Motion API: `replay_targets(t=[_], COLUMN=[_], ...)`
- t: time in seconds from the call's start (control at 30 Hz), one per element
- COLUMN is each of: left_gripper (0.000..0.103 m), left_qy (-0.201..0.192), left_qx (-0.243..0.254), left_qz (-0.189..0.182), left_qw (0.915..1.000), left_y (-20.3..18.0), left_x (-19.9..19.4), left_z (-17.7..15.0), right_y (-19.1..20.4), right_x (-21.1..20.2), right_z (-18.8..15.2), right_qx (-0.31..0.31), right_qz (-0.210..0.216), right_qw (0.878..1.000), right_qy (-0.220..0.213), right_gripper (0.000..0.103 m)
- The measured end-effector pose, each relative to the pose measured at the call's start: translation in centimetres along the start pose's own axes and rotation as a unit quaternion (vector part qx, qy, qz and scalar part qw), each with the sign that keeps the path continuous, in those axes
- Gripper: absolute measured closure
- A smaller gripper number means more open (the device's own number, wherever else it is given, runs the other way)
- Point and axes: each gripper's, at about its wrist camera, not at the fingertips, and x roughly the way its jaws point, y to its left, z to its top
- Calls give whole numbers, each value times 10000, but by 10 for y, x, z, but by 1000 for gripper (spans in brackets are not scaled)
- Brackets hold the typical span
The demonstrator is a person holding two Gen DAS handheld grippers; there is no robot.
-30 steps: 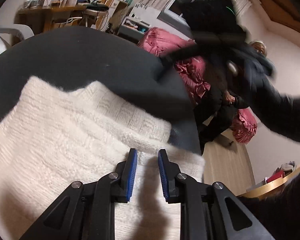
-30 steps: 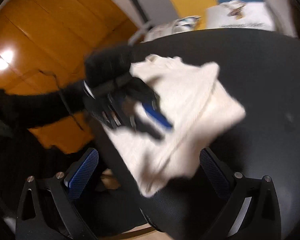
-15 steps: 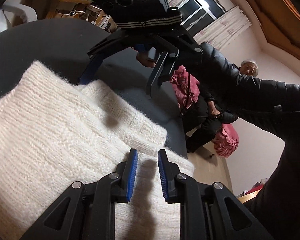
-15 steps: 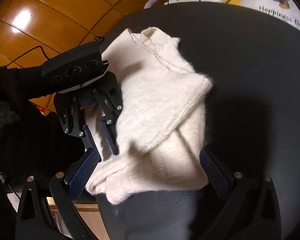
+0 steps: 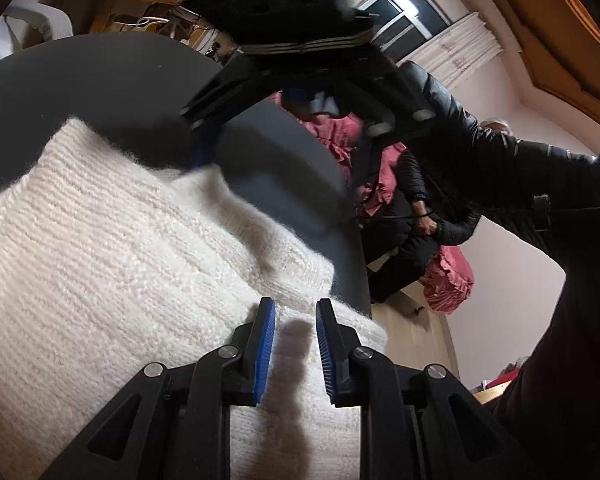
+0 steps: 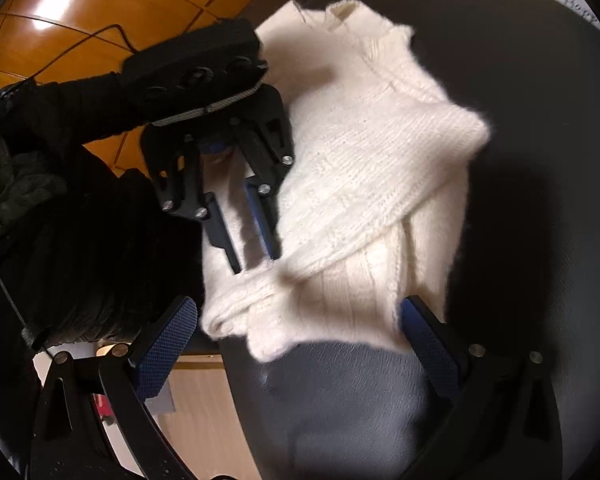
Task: Fold clothes
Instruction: 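Pinch the folded sweater with the left gripper while the right gripper holds it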
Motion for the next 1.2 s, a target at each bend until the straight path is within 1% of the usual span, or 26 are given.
replay_targets(t=[0.1,0.13,0.17,0.23,0.27,0.3,0.33,0.37,0.43,0.47,0.5,0.53,0.6,0.63,0.67,0.7,0.77,0.87,0.93,0.97,1.03,1.07,1.1,1.13,1.17,1.2], left_gripper=[82,82,82,82,86,88,88,90,91,91,91,91,91,91,85,81,81,81,80,80,79,79,79,79,80,80], left_qy=[30,22,19,246,451,526,496,469,440,429,418,407,361,286,183,37,-208,-406,-300,-180,-114,-133,-155,-171,-186,-240], left_qx=[183,291,345,471,577,656,706,704,690,690,711,746,764,679,589,540,552,552,480,465,408,329,258,210,162,268], left_qz=[266,371,387,597,800,902,917,976,1110,1174,1237,1301,1408,1410,1392,1387,1470,1895,2274,2449,2614,2639,2624,2599,2573,2519], left_qw=[9995,9989,9987,9968,9941,9924,9920,9916,9904,9898,9889,9878,9864,9873,9883,9889,9874,9795,9722,9683,9643,9639,9645,9653,9660,9671], left_y=[-7,-9,-9,-5,-2,-1,-1,0,-1,-2,-3,-5,-9,-11,-14,-18,-28,-35,-33,-31,-24,-23,-25,-27,-30,-37], left_x=[-4,-6,-7,2,10,14,14,15,16,16,17,17,16,13,7,-2,-21,-41,-38,-30,-18,-16,-17,-18,-20,-21], left_z=[11,15,20,25,25,23,21,20,19,19,18,18,17,17,17,15,11,1,-6,-10,-17,-17,-14,-11,-8,-3], right_y=[-12,-8,-2,15,24,31,34,35,25,16,9,6,9,12,16,21,36,70,89,94,91,80,64,54,57,62], right_x=[9,11,12,13,13,13,14,18,32,34,29,25,21,20,15,7,-16,-39,-48,-45,-14,8,28,43,47,45], right_z=[13,16,16,9,5,2,-2,-6,-17,-20,-23,-25,-28,-29,-31,-33,-42,-47,-50,-50,-47,-47,-49,-53,-60,-68], right_qx=[41,-18,-93,-179,-212,-218,-201,-144,89,250,392,474,544,580,622,668,736,624,505,421,433,701,1154,1364,1179,1081], right_qz=[276,289,299,335,346,384,445,514,646,792,1034,1103,924,831,609,272,-192,-618,-813,-821,-814,-867,-957,-1059,-1199,-1257], right_qw=[9996,9994,9988,9967,9952,9941,9937,9932,9919,9920,9918,9918,9939,9946,9962,9974,9957,9881,9812,9795,9783,9776,9755,9726,9694,9649], right_qy=[93,214,371,720,895,989,1012,1034,1091,949,640,435,278,210,93,-68,-529,-1261,-1676,-1790,-1856,-1783,-1610,-1555,-1787,-2037], right_gripper=[0,0,0,0,0,0,0,0,0,0,0,1,1,0,0,0,0,0,0,0,0,0,0,1,0,1])
